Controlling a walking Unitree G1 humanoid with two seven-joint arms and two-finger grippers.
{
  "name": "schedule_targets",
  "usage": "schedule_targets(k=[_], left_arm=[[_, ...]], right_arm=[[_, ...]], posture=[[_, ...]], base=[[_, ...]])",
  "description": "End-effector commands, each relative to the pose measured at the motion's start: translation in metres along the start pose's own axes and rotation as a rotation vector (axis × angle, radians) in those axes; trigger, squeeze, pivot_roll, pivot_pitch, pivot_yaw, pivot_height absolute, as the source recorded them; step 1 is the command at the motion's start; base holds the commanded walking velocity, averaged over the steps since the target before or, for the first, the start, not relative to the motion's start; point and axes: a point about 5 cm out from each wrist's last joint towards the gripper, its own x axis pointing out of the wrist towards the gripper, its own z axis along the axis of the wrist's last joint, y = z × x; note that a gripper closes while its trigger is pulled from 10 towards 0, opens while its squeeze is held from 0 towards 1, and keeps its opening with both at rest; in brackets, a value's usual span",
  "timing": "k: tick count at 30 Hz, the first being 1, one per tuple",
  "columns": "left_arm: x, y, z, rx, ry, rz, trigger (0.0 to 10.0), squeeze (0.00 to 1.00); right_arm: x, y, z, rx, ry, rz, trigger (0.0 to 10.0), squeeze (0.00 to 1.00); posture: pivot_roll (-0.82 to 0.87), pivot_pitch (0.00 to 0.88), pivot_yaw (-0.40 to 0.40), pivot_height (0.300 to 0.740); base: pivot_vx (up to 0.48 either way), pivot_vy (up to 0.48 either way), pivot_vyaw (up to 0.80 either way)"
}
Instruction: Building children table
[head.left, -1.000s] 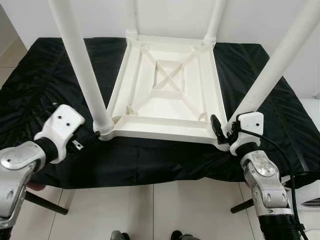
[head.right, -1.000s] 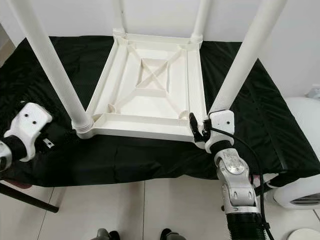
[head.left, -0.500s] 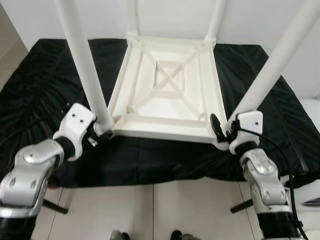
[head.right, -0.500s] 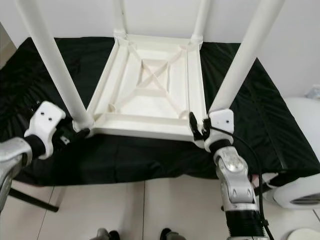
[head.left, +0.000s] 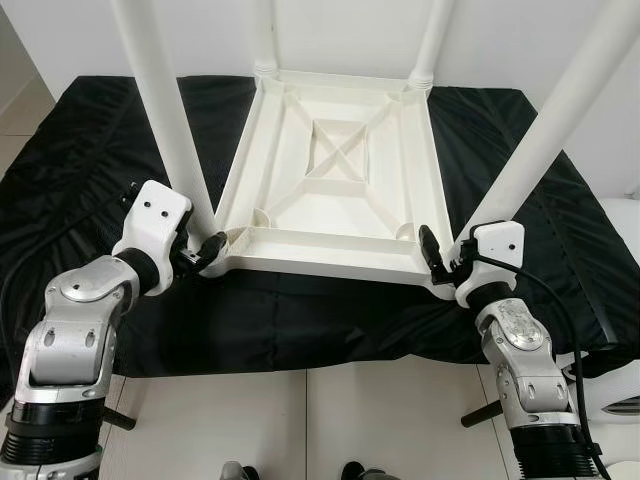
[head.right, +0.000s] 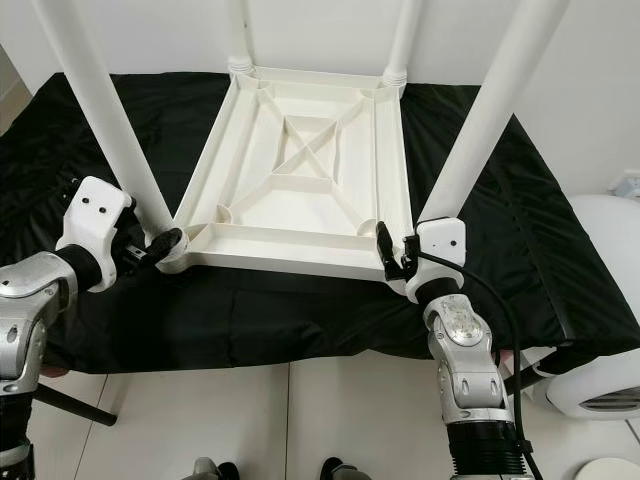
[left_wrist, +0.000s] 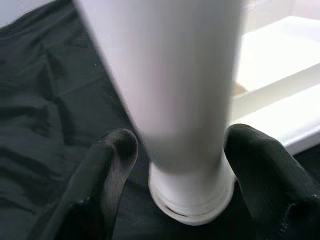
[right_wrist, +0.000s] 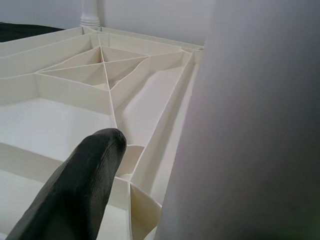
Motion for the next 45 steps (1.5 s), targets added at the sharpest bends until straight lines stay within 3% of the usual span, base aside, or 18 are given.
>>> schedule_targets(k=[1,7,11,17,19,20,21,27,29,31,32,35,36,37,38,43,45], left_arm=[[-0.005,0.025,-0.004,-0.012,0.007,0.482,10.0,0.0],[0.001,0.02,-0.004,-0.033,0.0,0.506,10.0,0.0],[0.013,0.012,-0.007,-0.101,0.008,0.548,10.0,0.0],[0.019,0.01,-0.01,-0.167,0.011,0.605,10.0,0.0],[0.019,0.01,-0.011,-0.183,0.009,0.608,9.5,0.0],[0.018,0.012,-0.012,-0.2,0.006,0.631,0.9,0.0],[0.017,0.013,-0.013,-0.229,-0.002,0.639,0.0,0.0],[0.014,0.016,-0.011,-0.211,-0.009,0.663,0.0,0.0],[0.013,0.014,-0.005,-0.184,-0.022,0.658,7.0,0.0],[0.012,0.013,-0.004,-0.179,-0.029,0.655,7.0,0.0],[0.013,0.01,0.0,-0.19,-0.048,0.679,10.0,0.0],[0.013,0.006,0.002,-0.196,-0.056,0.683,10.0,0.0],[0.011,0.006,0.004,-0.202,-0.075,0.688,3.5,0.0],[0.01,0.005,0.005,-0.206,-0.083,0.686,3.1,0.0],[0.01,0.005,0.005,-0.196,-0.081,0.68,0.0,0.0],[0.01,0.002,0.001,-0.189,-0.073,0.659,0.0,0.0],[0.01,0.001,0.001,-0.192,-0.075,0.65,4.5,0.0]], right_arm=[[0.0,0.003,-0.001,0.005,-0.001,0.01,10.0,0.0],[0.001,0.004,-0.001,0.007,-0.005,0.013,10.0,0.0],[0.001,0.004,0.0,0.006,-0.008,0.011,10.0,0.0],[0.0,0.004,0.0,0.009,-0.009,0.005,10.0,0.0],[0.0,0.004,0.0,0.01,-0.009,0.003,10.0,0.0],[-0.001,0.004,0.0,0.011,-0.01,0.0,10.0,0.0],[-0.001,0.004,0.001,0.012,-0.01,-0.002,10.0,0.0],[-0.001,0.004,0.001,0.012,-0.012,-0.002,10.0,0.0],[0.0,0.004,0.001,0.013,-0.011,0.001,10.0,0.0],[0.0,0.004,0.001,0.014,-0.01,0.003,10.0,0.0],[0.002,0.004,-0.001,0.014,0.001,0.0,10.0,0.0],[0.003,0.004,-0.003,0.019,0.004,-0.002,10.0,0.0],[0.003,0.003,-0.003,0.026,0.004,0.0,10.0,0.0],[0.004,0.004,-0.003,0.035,0.003,0.003,10.0,0.0],[0.004,0.004,-0.002,0.035,0.0,0.007,10.0,0.0],[0.004,0.005,-0.001,0.044,-0.007,0.02,10.0,0.0],[0.003,0.006,-0.003,0.044,0.004,0.025,10.0,0.0]], posture=[[-0.02,0.165,0.006,0.74],[-0.02,0.165,0.006,0.74],[-0.03,0.173,0.009,0.74],[-0.04,0.175,0.011,0.74],[-0.04,0.175,0.011,0.74],[-0.04,0.177,0.011,0.74],[-0.04,0.178,0.011,0.74],[-0.04,0.181,0.01,0.74],[-0.03,0.183,0.009,0.74],[-0.03,0.183,0.009,0.74],[-0.03,0.183,0.008,0.74],[-0.03,0.184,0.007,0.74],[-0.02,0.184,0.007,0.74],[-0.02,0.184,0.006,0.74],[-0.02,0.184,0.005,0.74],[-0.02,0.184,0.003,0.74],[-0.02,0.182,0.001,0.74]], base=[[0.0,0.0,0.0],[0.0,0.0,0.0],[0.0,0.0,0.0],[0.0,0.0,0.0],[0.0,0.0,0.0],[0.0,0.0,0.0],[0.0,0.0,0.0],[0.0,0.0,0.0],[0.0,0.0,0.0],[0.0,0.0,0.0],[0.0,0.0,0.0],[0.0,0.0,0.0],[0.0,0.0,0.0],[0.0,0.0,0.0],[0.0,0.0,0.0],[0.0,0.0,0.0],[0.0,0.0,0.0]])
